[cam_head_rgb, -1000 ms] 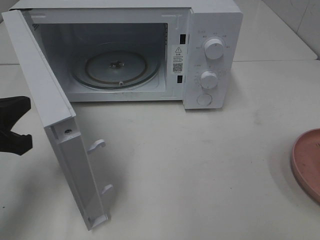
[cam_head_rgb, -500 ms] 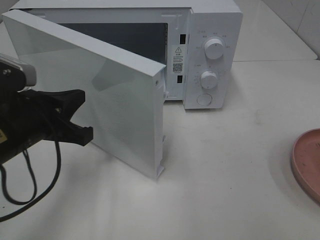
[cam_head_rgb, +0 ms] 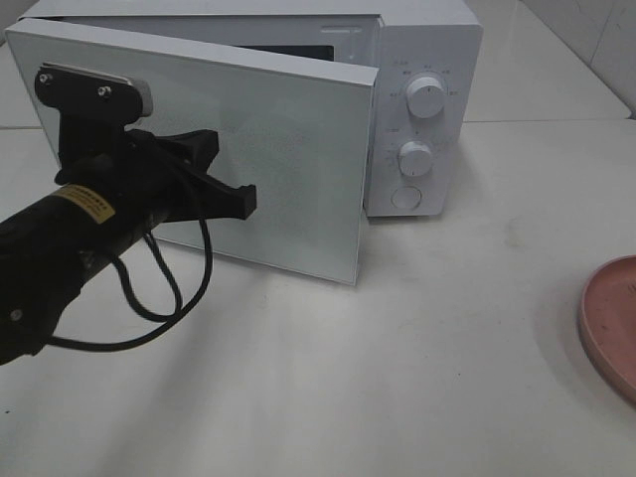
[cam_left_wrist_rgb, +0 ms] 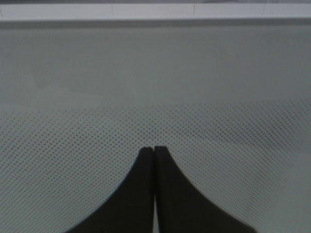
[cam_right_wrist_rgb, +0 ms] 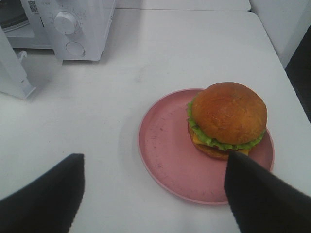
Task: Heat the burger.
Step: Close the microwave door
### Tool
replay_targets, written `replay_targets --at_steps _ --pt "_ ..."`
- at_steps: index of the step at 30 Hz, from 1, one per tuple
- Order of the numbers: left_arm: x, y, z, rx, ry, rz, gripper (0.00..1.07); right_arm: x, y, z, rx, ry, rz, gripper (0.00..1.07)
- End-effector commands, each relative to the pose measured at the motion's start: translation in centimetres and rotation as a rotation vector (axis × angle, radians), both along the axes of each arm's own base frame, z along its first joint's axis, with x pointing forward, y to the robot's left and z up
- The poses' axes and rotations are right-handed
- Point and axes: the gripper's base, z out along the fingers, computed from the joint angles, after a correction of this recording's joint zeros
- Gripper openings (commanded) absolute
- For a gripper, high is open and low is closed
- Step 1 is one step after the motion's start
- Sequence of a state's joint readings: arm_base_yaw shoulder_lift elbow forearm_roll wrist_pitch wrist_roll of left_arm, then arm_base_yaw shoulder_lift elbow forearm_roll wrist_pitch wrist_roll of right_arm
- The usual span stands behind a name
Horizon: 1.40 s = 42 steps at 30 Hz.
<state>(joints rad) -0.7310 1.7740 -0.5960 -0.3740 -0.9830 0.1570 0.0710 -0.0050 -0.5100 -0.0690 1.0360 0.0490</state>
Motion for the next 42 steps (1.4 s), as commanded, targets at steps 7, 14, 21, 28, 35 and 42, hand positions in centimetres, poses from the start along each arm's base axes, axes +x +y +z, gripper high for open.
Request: replay_targets --at_steps 7,14,21,28,35,42 --pt "2.8 -2.3 0.1 -0.037 0.015 0.043 0.0 -0.3 0.0 -0.1 -0.001 -0.026 -0.002 0.76" --pt "5.0 -3.7 0.4 -0.025 0.01 0.095 0.0 -0.3 0.0 -0.1 -0.001 -0.026 -0.002 0.76" --pt "6.5 -4.9 0.3 -0.04 0.018 0.117 0.0 -0.3 0.0 -0.1 -0.001 -0.026 -0.002 0.76" --pt "7.6 -5.7 -0.1 -0.033 0.039 0.125 0.0 -0.3 0.0 -0.1 -0.001 -0.026 -0.002 0.76" --pt "9.5 -6.3 0.6 -0.056 0.023 0.144 0.0 -0.3 0.0 -0.1 -0.001 -0.026 -0.002 0.76" --pt "9.8 -6.2 0.6 -0.061 0.041 0.148 0.0 -0.3 0.0 -0.1 -0.001 -0.026 -0.002 0.76"
